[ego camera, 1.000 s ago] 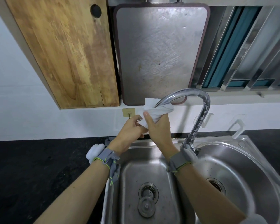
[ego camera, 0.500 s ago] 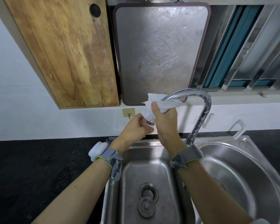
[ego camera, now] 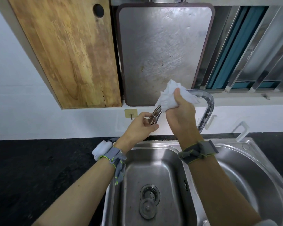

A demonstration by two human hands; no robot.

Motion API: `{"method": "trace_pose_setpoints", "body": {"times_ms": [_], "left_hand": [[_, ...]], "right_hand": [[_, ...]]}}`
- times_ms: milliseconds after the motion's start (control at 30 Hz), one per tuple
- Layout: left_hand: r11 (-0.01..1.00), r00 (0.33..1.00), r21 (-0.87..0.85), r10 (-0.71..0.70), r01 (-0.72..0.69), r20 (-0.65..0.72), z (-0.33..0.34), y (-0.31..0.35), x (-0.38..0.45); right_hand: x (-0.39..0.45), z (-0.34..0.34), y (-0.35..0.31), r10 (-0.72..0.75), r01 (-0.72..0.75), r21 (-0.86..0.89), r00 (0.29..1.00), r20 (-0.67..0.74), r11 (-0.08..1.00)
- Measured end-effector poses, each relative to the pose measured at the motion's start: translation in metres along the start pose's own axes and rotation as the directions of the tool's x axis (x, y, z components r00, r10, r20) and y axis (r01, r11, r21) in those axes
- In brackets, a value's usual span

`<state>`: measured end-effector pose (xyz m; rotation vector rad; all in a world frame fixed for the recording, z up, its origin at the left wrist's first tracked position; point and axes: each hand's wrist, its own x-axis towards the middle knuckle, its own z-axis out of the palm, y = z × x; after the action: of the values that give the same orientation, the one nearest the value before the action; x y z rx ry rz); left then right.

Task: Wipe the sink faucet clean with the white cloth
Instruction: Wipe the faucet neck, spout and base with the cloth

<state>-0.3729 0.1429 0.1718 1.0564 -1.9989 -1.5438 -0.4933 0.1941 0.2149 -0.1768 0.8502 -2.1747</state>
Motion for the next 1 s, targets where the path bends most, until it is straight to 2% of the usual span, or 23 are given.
{"method": "trace_pose_setpoints", "body": {"times_ms": [100, 200, 333, 400, 467, 567, 800, 933, 1000], "left_hand": [[1.0, 1.0, 0.009, -0.007, 0.007, -0.009, 0.002, -0.001, 0.0], [0.999, 1.0, 0.035, -0.012, 0.013, -0.025, 0.005, -0.001, 0.001], [0.991, 0.999, 0.129, 0.028, -0.03, 0.016, 0.01, 0.003, 0.003], [0.985, 0.998, 0.157, 0.059, -0.064, 0.036, 0.01, 0.003, 0.003], [0.983, 0.997, 0.168, 0.064, -0.07, 0.041, 0.01, 0.002, 0.003], [0.985, 0.998, 0.16, 0.054, -0.06, 0.041, 0.009, -0.004, 0.006], [0.991, 0.999, 0.134, 0.026, -0.028, 0.022, 0.013, -0.008, 0.013], [0.988, 1.0, 0.152, -0.011, 0.011, 0.003, 0.016, -0.008, 0.017], [0.988, 1.0, 0.154, -0.03, 0.03, 0.001, 0.017, -0.006, 0.018]], "right_hand": [[-0.002, -0.002, 0.008, -0.123, 0.125, -0.123, 0.992, 0.026, 0.985], [-0.004, -0.008, 0.025, -0.206, 0.198, -0.319, 0.978, 0.006, 0.927], [-0.011, -0.022, 0.053, -0.226, 0.215, -0.629, 0.972, 0.065, 0.747], [-0.014, -0.025, 0.06, -0.228, 0.235, -0.696, 0.968, 0.104, 0.679], [-0.012, -0.026, 0.061, -0.228, 0.244, -0.713, 0.966, 0.12, 0.657], [-0.009, -0.024, 0.058, -0.226, 0.241, -0.694, 0.967, 0.114, 0.678], [-0.008, -0.018, 0.043, -0.205, 0.214, -0.54, 0.976, 0.078, 0.814], [-0.005, -0.004, 0.015, -0.134, 0.129, -0.269, 0.991, 0.0, 0.954], [-0.003, 0.002, -0.002, -0.059, 0.055, -0.118, 0.998, -0.029, 0.992]]}}
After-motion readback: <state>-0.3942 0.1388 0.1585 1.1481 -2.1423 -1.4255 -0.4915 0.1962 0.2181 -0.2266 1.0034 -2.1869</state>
